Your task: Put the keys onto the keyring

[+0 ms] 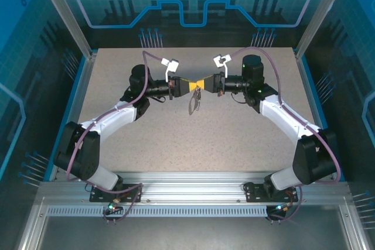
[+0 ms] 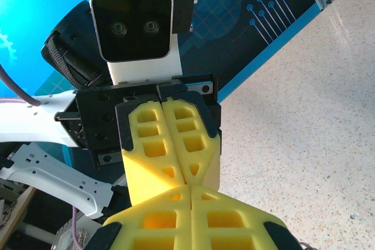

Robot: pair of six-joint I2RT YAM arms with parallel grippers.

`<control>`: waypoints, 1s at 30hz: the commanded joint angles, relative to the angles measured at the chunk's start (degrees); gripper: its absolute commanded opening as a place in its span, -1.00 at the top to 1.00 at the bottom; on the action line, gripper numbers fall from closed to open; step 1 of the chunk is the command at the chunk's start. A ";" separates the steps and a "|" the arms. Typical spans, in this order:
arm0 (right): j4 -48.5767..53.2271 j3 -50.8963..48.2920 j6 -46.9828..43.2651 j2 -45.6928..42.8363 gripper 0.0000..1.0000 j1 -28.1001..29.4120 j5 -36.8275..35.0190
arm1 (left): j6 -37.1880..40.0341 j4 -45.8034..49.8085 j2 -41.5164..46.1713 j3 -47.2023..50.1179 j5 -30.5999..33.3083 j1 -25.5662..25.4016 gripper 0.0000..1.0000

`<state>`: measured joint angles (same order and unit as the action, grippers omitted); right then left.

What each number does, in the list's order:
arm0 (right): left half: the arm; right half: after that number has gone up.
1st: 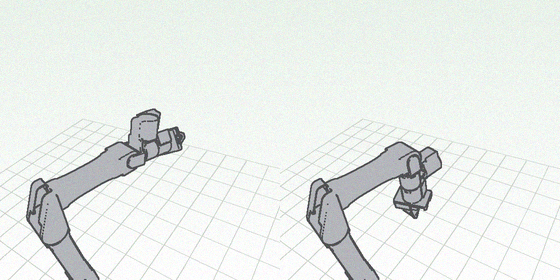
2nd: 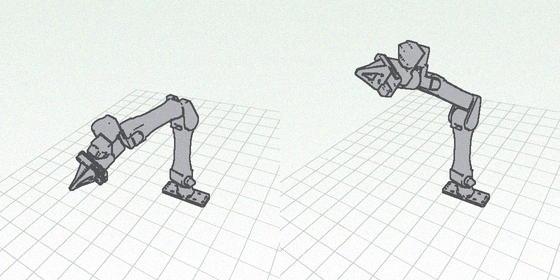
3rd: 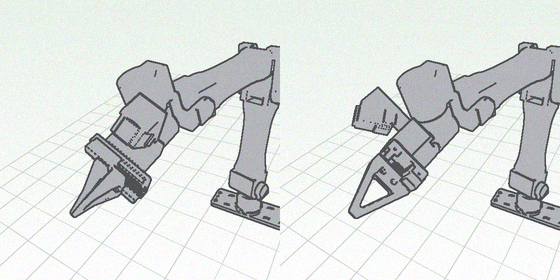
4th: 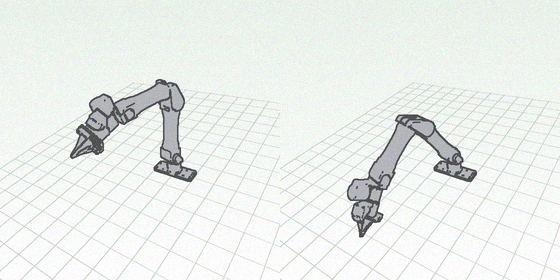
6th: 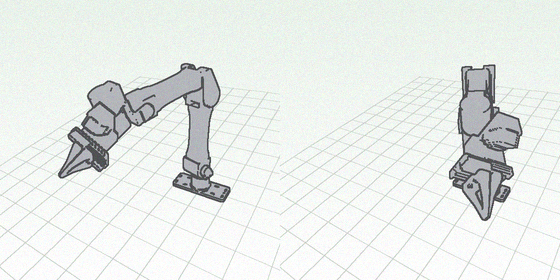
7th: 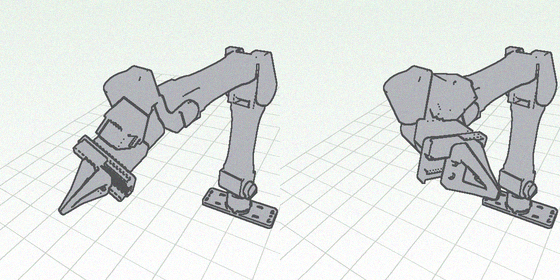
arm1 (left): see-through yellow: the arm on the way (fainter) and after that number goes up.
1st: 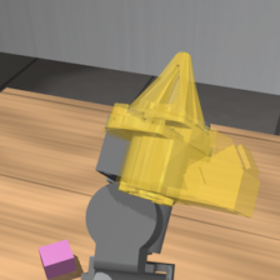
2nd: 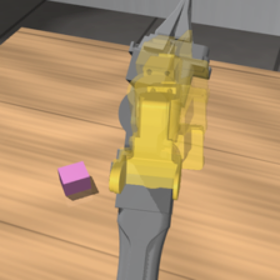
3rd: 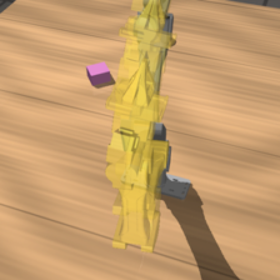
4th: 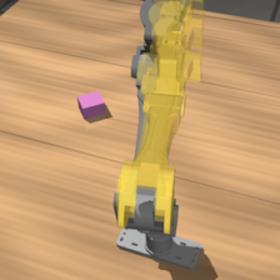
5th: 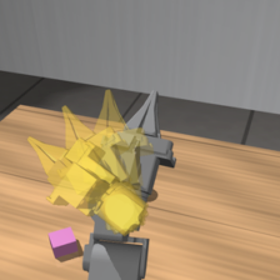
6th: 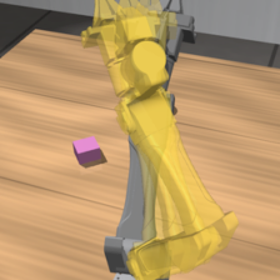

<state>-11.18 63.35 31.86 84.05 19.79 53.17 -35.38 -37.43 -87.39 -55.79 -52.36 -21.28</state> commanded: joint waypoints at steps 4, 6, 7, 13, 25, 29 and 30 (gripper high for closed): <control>-0.52 -0.70 1.25 -2.93 0.74 -1.51 -1.66 | -3.46 -7.34 -0.15 0.05 1.29 -0.69 1.00; -2.60 -2.88 3.33 -4.97 0.58 -2.49 -2.81 | -5.15 -9.22 -0.06 0.79 2.16 -0.69 1.00; -3.70 -4.27 4.24 -6.14 0.51 -2.73 -3.70 | -6.31 -10.46 -0.06 1.29 2.84 -0.69 1.00; -9.67 -12.27 8.62 -11.75 0.36 -2.31 -9.54 | -12.62 -17.41 -0.43 3.70 5.72 -0.69 1.00; -17.92 -17.27 12.88 -15.64 0.15 -0.03 -15.07 | -16.31 -21.46 -0.54 4.71 6.62 -1.27 1.00; -18.72 -15.76 12.66 -14.48 0.12 1.32 -15.02 | -16.51 -21.72 -0.76 4.62 6.53 -1.48 1.00; -18.71 -15.34 12.53 -14.10 0.12 1.67 -15.02 | -16.49 -21.82 -0.76 4.62 6.61 -1.49 1.00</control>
<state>-26.92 45.63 44.01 69.43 20.21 38.96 -51.16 -55.88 -87.66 -51.53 -46.28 -22.31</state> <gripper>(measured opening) 0.440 0.065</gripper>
